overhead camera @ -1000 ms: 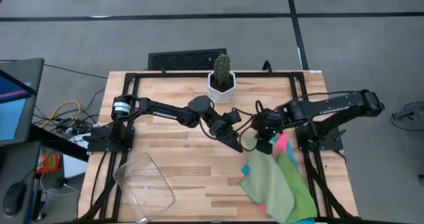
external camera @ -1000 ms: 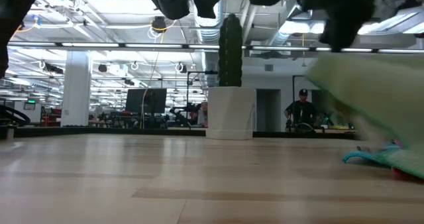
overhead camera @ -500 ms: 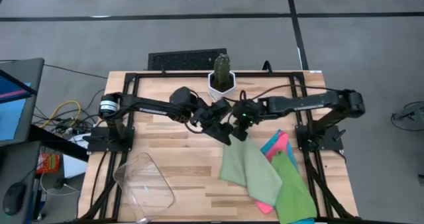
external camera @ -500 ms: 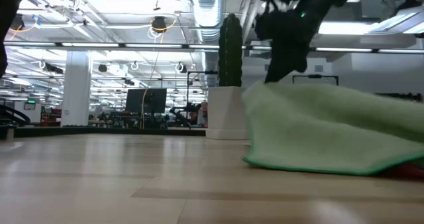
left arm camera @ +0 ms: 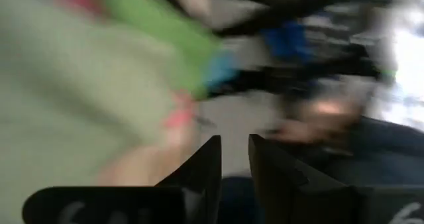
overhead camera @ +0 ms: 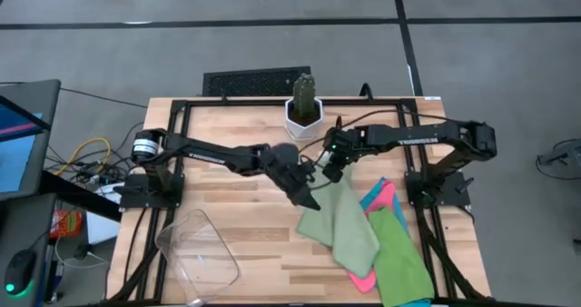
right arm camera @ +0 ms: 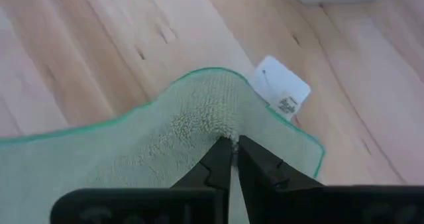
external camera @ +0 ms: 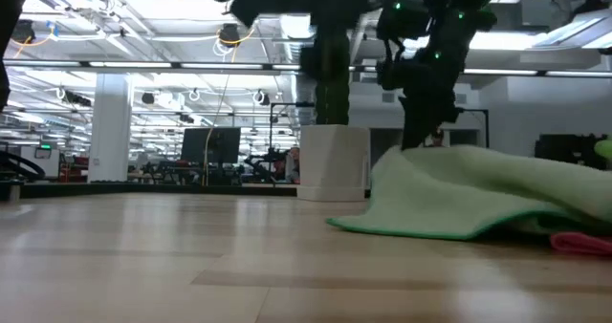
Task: Fold microfiber towels
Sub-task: Fold the light green microfiber cloth
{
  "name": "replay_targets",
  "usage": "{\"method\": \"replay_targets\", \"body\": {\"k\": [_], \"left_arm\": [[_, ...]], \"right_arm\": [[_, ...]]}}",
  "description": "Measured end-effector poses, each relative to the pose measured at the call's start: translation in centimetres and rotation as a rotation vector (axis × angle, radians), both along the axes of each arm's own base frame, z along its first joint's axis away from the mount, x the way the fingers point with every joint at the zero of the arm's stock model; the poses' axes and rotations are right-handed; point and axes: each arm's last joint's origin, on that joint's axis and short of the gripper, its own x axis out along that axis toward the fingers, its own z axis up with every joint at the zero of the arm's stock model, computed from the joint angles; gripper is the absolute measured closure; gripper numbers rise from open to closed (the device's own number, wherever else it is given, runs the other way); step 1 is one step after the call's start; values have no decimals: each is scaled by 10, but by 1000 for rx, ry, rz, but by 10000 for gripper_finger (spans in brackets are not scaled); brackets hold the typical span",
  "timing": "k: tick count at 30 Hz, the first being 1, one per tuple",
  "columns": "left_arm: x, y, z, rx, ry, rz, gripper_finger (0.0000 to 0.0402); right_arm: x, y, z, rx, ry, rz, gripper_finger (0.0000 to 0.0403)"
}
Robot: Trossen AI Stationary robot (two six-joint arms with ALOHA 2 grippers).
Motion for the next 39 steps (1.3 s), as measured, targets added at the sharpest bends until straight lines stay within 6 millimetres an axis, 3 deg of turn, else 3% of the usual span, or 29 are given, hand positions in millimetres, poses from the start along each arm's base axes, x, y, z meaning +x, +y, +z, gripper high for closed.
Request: {"method": "replay_targets", "body": {"k": [3, 6, 19, 26, 31, 39], "left_arm": [[-5, -6, -16, 111, 42, 127, 333], [-6, -18, -19, 179, 11, 190, 319], [-15, -56, -26, 191, 149, 367, 177], [-12, -69, -42, 202, 176, 456, 176], [-8, -81, -55, 209, 179, 439, 184], [-12, -87, -38, 107, 161, 330, 186]], "right_arm": [[-4, 1, 2, 9, 16, 3, 341], [-6, 4, 1, 12, 43, 17, 328], [-1, 14, -7, 31, 73, 88, 232], [0, 24, -5, 99, 73, 137, 192], [-1, 32, 10, 110, 146, 175, 188], [-10, 44, 18, 117, 261, 219, 191]]}}
